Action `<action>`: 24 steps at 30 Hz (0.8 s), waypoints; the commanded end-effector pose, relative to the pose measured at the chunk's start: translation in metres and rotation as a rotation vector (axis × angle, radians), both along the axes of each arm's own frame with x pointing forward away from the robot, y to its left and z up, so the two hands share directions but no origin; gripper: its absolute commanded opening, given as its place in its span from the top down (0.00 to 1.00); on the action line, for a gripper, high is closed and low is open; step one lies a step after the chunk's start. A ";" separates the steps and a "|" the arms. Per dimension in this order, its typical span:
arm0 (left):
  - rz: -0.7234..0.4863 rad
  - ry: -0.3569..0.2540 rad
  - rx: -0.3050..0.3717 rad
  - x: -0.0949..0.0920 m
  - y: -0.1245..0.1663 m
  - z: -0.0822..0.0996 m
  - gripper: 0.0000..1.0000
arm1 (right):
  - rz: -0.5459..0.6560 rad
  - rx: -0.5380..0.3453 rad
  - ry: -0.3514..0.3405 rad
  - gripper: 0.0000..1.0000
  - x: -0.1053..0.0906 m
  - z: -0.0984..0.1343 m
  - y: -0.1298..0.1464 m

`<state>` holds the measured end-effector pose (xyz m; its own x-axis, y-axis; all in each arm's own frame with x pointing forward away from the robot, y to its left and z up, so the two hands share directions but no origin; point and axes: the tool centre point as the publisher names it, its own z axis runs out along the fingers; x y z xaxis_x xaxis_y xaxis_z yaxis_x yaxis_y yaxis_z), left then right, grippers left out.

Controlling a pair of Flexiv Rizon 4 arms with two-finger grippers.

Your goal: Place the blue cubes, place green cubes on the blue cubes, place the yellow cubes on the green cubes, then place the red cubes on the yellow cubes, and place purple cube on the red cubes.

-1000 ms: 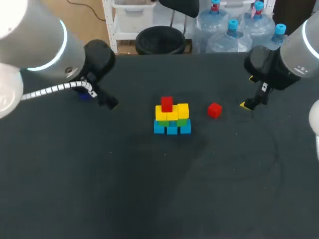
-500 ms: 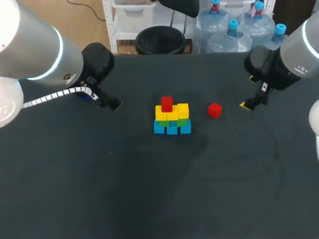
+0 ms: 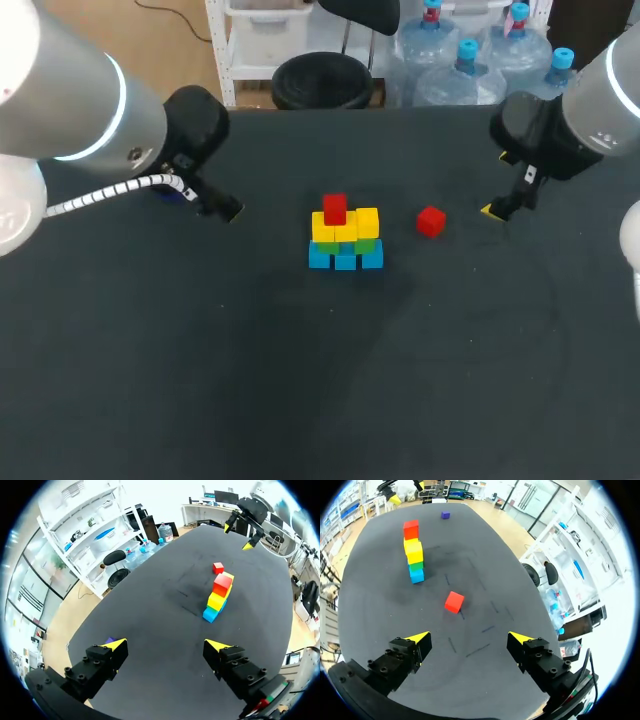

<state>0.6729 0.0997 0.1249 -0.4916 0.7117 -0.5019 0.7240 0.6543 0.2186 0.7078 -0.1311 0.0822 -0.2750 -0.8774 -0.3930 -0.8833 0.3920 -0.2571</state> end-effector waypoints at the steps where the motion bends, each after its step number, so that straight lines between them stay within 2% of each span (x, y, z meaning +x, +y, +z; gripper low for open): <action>1: -0.002 0.000 -0.002 0.000 0.001 0.000 0.00 | 0.023 -0.042 0.056 0.00 0.008 0.010 0.014; 4: -0.002 0.000 -0.002 0.000 0.001 0.000 0.00 | 0.017 -0.026 0.144 0.00 0.014 0.011 0.026; 5: -0.002 0.000 -0.002 0.000 0.001 0.000 0.00 | 0.016 -0.045 0.166 0.00 0.015 0.012 0.030; 6: -0.002 0.000 -0.002 0.000 0.001 0.000 0.00 | 0.014 -0.067 0.176 0.00 0.016 0.013 0.035; 9: -0.002 0.000 -0.002 0.000 0.001 0.000 0.00 | 0.006 -0.045 0.214 0.00 0.019 0.014 0.045; 13: -0.002 0.000 -0.002 0.000 0.001 0.000 0.00 | 0.027 -0.054 0.234 0.00 0.025 0.005 0.059; 17: -0.002 0.000 -0.002 0.000 0.001 0.000 0.00 | -0.018 -0.074 0.296 0.00 0.032 -0.007 0.066; 24: -0.002 0.000 -0.002 0.000 0.001 0.000 0.00 | -0.067 -0.060 0.353 0.00 0.029 -0.015 0.077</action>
<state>0.6728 0.0997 0.1250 -0.4916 0.7117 -0.5019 0.7240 0.6543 0.2186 0.7308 -0.0580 0.0695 -0.4304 -0.8704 -0.2392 -0.8947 0.4464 -0.0143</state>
